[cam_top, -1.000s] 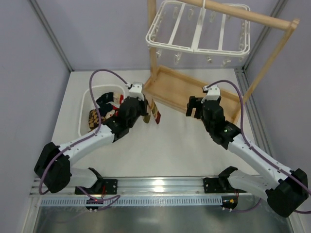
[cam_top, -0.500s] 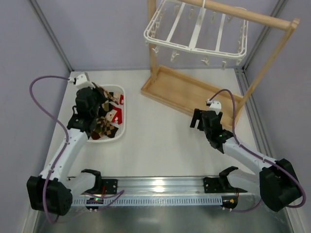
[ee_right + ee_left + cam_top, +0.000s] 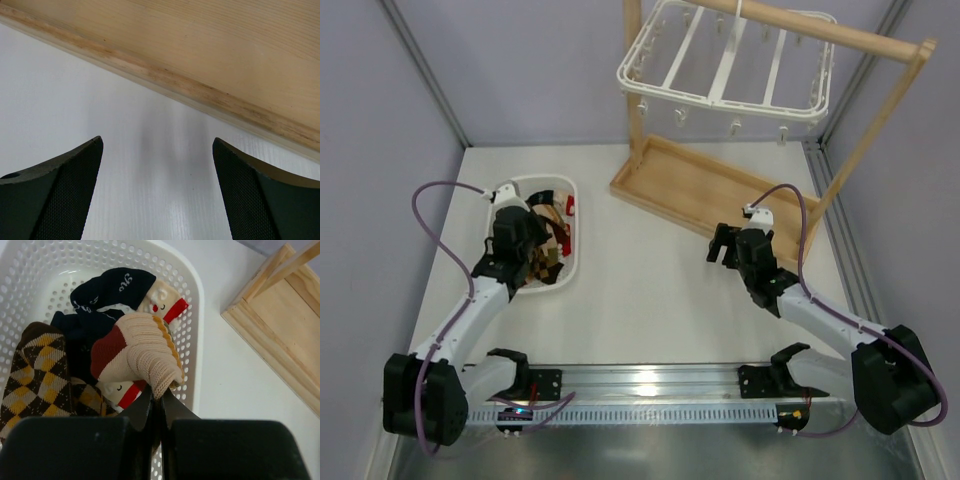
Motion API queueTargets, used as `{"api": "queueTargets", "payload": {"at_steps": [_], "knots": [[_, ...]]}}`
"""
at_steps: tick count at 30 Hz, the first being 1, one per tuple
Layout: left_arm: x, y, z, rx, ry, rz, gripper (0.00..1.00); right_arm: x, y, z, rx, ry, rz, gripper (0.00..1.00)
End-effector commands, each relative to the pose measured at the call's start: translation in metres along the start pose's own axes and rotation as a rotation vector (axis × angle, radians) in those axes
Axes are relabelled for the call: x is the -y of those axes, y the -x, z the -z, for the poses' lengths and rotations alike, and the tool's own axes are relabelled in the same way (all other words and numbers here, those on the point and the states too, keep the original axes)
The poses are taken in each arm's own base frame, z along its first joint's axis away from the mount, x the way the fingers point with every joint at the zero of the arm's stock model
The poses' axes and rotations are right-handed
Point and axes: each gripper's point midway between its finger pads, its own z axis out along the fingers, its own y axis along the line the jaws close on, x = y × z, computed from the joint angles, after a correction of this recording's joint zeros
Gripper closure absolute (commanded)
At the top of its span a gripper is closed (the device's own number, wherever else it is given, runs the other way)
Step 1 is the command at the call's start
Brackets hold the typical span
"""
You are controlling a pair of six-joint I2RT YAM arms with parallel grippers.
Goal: Remove the socks clipped to the hanger
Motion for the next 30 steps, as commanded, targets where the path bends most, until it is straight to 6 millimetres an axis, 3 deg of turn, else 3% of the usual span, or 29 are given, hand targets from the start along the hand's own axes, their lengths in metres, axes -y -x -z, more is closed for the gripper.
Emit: {"api": "queueTargets", "payload": {"at_steps": [1, 5, 6, 7, 10, 16, 24, 30], "knots": [[0.013, 0.016, -0.002, 0.046, -0.048, 0.006, 1.00, -0.006, 0.018, 0.003, 0.068, 0.025, -0.042, 0.10], [0.003, 0.002, -0.006, 0.007, -0.009, -0.013, 0.99, -0.006, 0.019, 0.006, 0.073, 0.031, -0.047, 0.10], [0.003, 0.002, -0.005, 0.009, -0.008, -0.012, 0.89, -0.006, 0.019, 0.006, 0.075, 0.034, -0.048, 0.10], [0.000, -0.004, -0.006, -0.003, -0.002, -0.017, 0.48, -0.006, 0.019, 0.006, 0.073, 0.035, -0.049, 0.10], [-0.004, -0.005, -0.003, 0.005, 0.009, -0.009, 0.01, -0.006, 0.018, 0.006, 0.068, 0.031, -0.045, 0.10], [-0.010, 0.006, 0.005, 0.049, 0.044, -0.009, 0.00, -0.006, 0.019, 0.006, 0.069, 0.031, -0.047, 0.10], [-0.019, -0.005, 0.002, 0.058, 0.060, -0.029, 0.00, -0.004, 0.016, 0.005, 0.067, 0.029, -0.017, 0.10], [-0.013, -0.004, 0.002, 0.056, 0.030, -0.020, 0.00, -0.002, 0.016, 0.005, 0.080, 0.029, -0.001, 0.10]]}}
